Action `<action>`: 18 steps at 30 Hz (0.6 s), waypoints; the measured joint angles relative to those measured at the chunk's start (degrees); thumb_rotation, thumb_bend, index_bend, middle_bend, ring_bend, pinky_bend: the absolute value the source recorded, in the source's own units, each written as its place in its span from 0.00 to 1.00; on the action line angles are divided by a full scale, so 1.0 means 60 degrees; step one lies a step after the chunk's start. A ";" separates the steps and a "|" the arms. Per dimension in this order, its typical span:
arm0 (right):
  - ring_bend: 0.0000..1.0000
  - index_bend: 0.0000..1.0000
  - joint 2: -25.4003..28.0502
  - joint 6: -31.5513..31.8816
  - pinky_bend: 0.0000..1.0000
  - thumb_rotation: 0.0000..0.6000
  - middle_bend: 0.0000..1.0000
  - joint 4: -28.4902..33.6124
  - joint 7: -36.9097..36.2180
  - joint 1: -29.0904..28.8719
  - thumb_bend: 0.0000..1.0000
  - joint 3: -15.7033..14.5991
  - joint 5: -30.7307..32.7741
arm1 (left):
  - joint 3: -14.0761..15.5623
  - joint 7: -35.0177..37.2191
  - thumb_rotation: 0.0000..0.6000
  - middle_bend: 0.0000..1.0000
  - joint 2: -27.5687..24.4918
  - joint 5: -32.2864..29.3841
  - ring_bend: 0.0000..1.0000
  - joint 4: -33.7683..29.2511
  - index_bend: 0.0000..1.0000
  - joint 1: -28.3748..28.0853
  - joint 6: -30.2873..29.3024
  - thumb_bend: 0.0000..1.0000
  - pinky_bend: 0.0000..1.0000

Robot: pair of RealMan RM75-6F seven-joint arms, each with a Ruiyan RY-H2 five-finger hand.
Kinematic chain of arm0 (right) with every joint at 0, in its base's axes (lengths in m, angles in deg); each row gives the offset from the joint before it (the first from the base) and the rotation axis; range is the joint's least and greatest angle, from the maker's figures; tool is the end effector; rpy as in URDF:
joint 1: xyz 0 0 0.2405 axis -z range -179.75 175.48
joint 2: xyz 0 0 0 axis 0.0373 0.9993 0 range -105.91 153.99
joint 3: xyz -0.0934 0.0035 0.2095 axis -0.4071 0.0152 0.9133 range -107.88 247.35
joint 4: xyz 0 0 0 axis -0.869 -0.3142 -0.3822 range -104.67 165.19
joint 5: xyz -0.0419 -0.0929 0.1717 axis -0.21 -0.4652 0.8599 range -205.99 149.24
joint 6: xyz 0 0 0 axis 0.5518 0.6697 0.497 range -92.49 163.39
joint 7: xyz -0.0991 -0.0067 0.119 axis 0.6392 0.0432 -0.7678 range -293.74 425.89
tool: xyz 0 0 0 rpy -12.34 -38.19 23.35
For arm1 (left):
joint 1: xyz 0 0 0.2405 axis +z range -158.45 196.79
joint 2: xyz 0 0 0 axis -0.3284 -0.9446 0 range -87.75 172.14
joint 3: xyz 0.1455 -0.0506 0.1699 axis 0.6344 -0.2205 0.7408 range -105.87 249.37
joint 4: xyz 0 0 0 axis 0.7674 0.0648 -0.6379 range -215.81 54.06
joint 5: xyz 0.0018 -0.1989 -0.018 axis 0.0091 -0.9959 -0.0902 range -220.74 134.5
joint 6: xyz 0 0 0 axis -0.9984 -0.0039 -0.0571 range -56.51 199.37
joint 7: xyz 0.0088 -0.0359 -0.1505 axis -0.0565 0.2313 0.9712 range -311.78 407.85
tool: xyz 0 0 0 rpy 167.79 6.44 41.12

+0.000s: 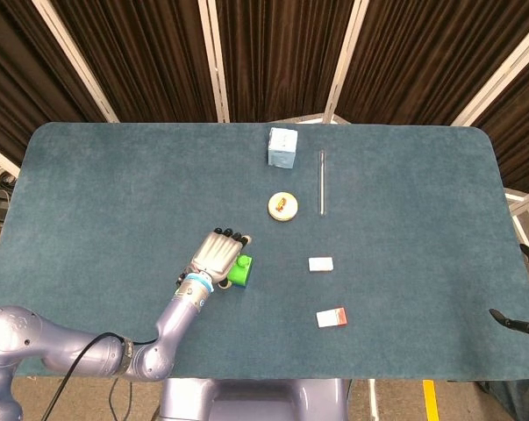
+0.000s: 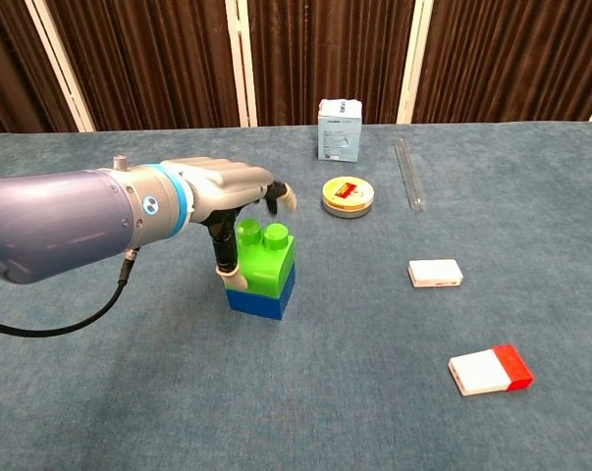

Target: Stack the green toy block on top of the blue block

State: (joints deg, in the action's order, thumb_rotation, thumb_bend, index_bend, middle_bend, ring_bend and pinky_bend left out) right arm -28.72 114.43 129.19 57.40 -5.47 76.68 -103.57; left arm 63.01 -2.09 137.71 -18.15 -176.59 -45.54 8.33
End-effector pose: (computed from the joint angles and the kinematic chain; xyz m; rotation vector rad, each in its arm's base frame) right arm -0.3031 -0.1921 0.2114 1.1874 -1.0597 0.8591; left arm -0.0373 0.3139 -0.0586 -2.0181 -0.8926 -0.6238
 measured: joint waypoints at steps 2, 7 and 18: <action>0.00 0.03 0.0012 0.0023 0.00 1.00 0.00 0.0018 -0.0006 0.0010 0.00 -0.0005 -0.0026 | -0.0024 0.0088 1.00 0.00 -0.0096 0.0099 0.00 -0.0101 0.00 0.0033 0.0026 0.00 0.04; 0.00 0.03 0.0041 0.0086 0.00 1.00 0.00 0.0056 -0.0037 0.0038 0.00 -0.0020 -0.0105 | -0.0088 0.0409 1.00 0.00 -0.0473 0.0622 0.00 -0.0560 0.00 0.0223 -0.0147 0.00 0.00; 0.00 0.03 0.0146 0.0355 0.00 1.00 0.00 0.0256 -0.0170 0.0139 0.00 -0.0103 -0.0512 | 0.0122 0.1222 1.00 0.00 -0.2174 0.2266 0.00 -0.1878 0.00 0.1240 -0.1351 0.00 0.00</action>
State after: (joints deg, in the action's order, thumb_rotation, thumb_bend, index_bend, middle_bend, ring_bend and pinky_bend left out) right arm -27.85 116.56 130.72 56.38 -4.63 76.06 -106.64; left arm 63.74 5.24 124.67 -4.56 -187.86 -38.10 0.22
